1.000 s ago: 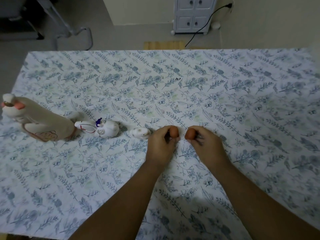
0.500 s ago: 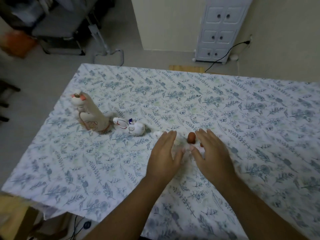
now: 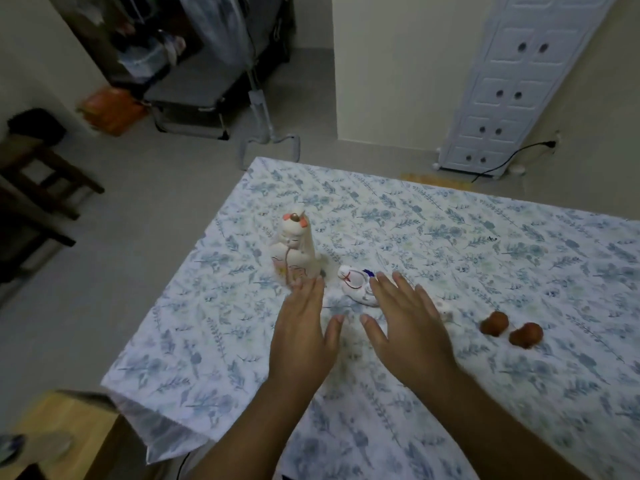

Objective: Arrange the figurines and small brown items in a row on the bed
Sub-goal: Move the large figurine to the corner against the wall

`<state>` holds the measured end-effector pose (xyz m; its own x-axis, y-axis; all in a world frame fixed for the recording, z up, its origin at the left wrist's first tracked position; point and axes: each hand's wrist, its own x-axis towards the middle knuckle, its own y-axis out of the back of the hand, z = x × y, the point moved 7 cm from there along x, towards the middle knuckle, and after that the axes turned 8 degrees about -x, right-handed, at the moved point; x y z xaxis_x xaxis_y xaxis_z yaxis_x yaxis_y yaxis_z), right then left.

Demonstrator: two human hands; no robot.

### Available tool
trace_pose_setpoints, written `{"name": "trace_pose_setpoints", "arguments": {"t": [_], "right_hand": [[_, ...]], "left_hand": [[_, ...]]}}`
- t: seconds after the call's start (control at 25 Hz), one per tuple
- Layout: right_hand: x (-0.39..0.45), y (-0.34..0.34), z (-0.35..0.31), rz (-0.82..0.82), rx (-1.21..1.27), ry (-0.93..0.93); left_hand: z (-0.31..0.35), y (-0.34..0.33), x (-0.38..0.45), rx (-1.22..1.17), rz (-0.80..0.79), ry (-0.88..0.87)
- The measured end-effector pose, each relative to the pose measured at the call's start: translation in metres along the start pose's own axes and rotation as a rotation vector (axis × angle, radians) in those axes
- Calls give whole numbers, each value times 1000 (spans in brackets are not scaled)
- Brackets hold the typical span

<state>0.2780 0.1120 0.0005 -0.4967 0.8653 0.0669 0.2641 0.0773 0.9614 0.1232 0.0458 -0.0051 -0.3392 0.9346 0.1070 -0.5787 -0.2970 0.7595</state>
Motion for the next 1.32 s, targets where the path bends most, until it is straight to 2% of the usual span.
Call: {"name": "trace_pose_setpoints", "arguments": {"t": [0.2,0.28,0.44,0.64,0.8,0.92,1.04,1.2,1.32], "right_hand": [[55,-11,-72,-33,5,-76],[81,-17,-88,-90,28,-141],[114,-27,-107,-181,405,-275],[109,-26,-102,4,675,-425],[98,-14,-109,33,779,-423],[84,21,-107,165,869,-418],[61,66,-98,305,987,-383],[18,119,-59,389,1058,-353],[-20,141,-3,457,1031,-436]], "left_hand": [[-63,56,42,-111,-14,9],[-81,68,66,-173,-68,37],[-93,57,111,-231,-293,51],[-95,57,114,-479,-272,39],[-90,82,105,-593,-236,10],[-67,110,106,-671,-179,-31],[-17,119,107,-861,-214,-88],[64,95,94,-957,-291,-172],[125,51,84,-969,-387,-231]]}}
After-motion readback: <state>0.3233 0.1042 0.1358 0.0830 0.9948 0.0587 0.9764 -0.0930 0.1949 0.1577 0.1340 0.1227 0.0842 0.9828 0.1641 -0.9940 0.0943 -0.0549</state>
